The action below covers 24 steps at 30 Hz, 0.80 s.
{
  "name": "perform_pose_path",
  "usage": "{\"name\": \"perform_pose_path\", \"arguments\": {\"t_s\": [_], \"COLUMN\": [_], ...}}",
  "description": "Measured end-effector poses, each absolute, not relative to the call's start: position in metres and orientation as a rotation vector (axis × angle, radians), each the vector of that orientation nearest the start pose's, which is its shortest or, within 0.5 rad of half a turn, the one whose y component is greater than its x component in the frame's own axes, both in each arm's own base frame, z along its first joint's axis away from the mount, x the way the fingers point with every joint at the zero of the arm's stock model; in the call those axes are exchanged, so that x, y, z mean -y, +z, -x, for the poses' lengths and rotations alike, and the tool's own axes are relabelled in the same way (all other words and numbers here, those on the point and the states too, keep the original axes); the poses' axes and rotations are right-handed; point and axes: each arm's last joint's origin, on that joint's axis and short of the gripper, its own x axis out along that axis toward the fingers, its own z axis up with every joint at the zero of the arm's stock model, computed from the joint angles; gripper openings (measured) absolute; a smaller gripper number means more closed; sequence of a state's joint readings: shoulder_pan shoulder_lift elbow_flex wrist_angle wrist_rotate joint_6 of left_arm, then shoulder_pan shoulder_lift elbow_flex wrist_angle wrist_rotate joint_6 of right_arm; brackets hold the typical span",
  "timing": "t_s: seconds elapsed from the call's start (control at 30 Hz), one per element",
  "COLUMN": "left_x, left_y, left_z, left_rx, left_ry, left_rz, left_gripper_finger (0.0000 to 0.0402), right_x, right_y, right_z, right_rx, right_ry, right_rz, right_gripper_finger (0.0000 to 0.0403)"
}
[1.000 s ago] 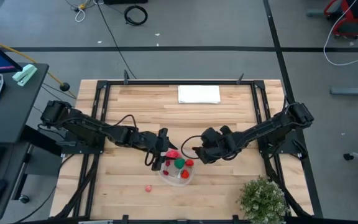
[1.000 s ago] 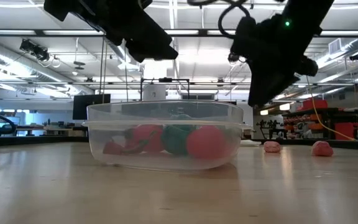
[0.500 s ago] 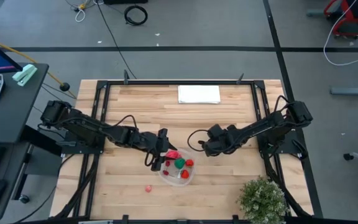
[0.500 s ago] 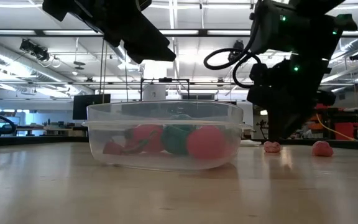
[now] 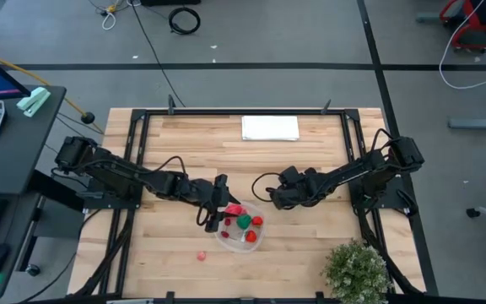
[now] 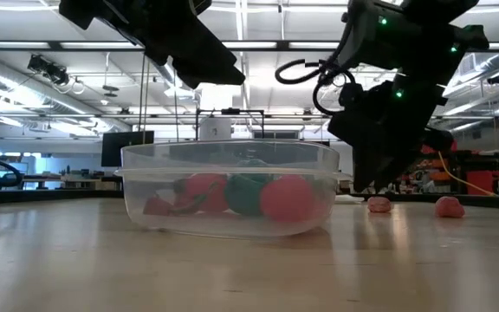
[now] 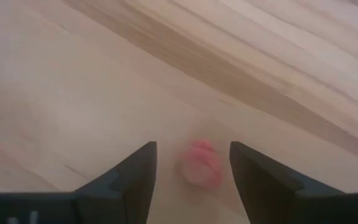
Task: Pick and placing Produce into tupperware
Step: Put the pink peach into the transparent bin
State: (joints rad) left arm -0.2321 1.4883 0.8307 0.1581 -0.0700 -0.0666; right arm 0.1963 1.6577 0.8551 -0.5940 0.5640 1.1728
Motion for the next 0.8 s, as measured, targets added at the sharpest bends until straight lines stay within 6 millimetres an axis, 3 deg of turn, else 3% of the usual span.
{"name": "perform_pose_path", "arguments": {"t_s": [0.33, 0.6, 0.8], "left_x": [0.07, 0.07, 0.07], "left_y": [0.218, 0.218, 0.218], "left_z": [-0.306, -0.306, -0.306], "left_rx": [-0.499, -0.499, -0.499], "left_ry": [-0.142, -0.142, -0.142], "left_rz": [-0.01, -0.011, -0.011], "left_gripper_finger": [0.02, 0.0197, 0.02], "right_x": [-0.038, -0.037, -0.037], "right_y": [0.141, 0.124, 0.123], "right_z": [-0.272, -0.257, -0.259], "right_rx": [-0.899, -0.906, -0.883], "right_ry": [-0.96, -1.002, -0.999], "right_rz": [-0.477, -0.534, -0.557], "right_gripper_finger": [0.0208, 0.0202, 0.0196]}}
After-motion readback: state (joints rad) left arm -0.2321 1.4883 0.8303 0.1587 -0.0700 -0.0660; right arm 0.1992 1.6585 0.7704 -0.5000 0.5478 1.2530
